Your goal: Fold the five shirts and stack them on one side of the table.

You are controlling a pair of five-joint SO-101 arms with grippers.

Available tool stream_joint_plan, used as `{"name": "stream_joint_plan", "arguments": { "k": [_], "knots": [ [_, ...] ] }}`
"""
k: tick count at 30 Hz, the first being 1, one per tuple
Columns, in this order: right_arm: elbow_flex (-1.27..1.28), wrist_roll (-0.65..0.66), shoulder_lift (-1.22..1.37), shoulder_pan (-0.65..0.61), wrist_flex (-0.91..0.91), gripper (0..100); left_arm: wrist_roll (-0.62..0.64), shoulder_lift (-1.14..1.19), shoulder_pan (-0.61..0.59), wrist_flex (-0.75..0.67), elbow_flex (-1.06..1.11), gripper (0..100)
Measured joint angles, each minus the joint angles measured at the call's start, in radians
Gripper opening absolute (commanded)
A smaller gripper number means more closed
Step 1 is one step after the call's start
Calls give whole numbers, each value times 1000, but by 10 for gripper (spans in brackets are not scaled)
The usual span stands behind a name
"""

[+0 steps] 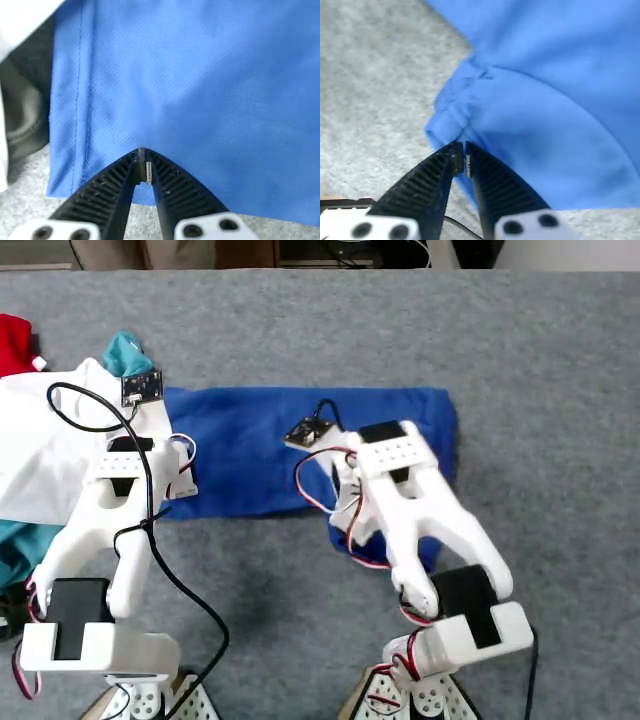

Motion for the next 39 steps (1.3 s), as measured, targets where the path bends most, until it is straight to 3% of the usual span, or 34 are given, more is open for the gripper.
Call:
{"name": "stream_joint_plan", "arguments": {
  "k": [14,25,29,33,39],
  "knots": [
    [14,9,-26,-31,69,43,0,0,0,0,0,21],
    [91,417,-433,-37,213,48,0,0,0,0,0,21],
    [221,519,-473,23,92,117,0,0,0,0,0,21],
    [353,539,-473,49,-84,222,0,0,0,0,0,21],
    [463,545,-473,51,-216,239,0,0,0,0,0,21]
  ]
}}
